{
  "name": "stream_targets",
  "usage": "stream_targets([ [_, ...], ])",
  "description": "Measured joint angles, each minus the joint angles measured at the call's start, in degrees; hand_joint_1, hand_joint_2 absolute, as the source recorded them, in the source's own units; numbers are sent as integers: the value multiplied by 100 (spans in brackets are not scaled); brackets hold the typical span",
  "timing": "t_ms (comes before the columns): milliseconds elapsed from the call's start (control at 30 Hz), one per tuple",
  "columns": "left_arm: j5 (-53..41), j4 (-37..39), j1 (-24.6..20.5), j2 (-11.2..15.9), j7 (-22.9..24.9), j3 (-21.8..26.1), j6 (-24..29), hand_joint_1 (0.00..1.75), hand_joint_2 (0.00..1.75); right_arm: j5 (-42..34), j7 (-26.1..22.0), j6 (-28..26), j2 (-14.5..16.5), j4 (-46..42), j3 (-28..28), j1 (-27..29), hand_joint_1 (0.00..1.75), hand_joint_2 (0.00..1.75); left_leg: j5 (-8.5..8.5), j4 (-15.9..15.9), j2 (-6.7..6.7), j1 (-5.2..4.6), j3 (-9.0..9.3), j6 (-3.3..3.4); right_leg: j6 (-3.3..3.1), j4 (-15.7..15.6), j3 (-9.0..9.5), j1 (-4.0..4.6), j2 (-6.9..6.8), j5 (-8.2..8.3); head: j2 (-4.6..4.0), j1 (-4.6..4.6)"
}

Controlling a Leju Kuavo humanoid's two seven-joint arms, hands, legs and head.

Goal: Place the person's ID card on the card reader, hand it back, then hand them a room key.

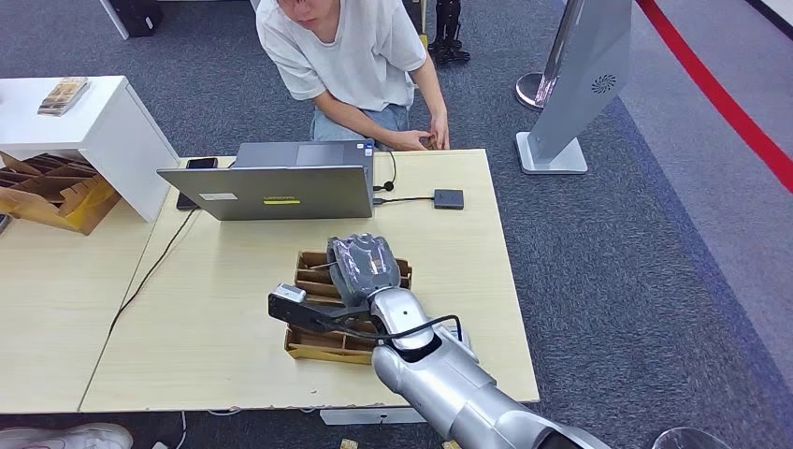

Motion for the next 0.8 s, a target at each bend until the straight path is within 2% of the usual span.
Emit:
stream_targets([
  [333, 143, 0, 4, 4, -3, -1, 39, 0, 0, -43, -123, -156, -151, -709, -148, 128, 175, 175, 0, 0, 0, 0, 0, 0, 0, 0, -1, 0, 0, 0, 0, 0],
  [800, 435, 0, 69, 55, -34, -1, 212, 0, 0, -9, -170, -206, -625, -2853, -422, 482, 175, 175, -1, 0, 0, 0, -1, 0, 0, 0, -3, 0, 0, 0, 0, 0],
])
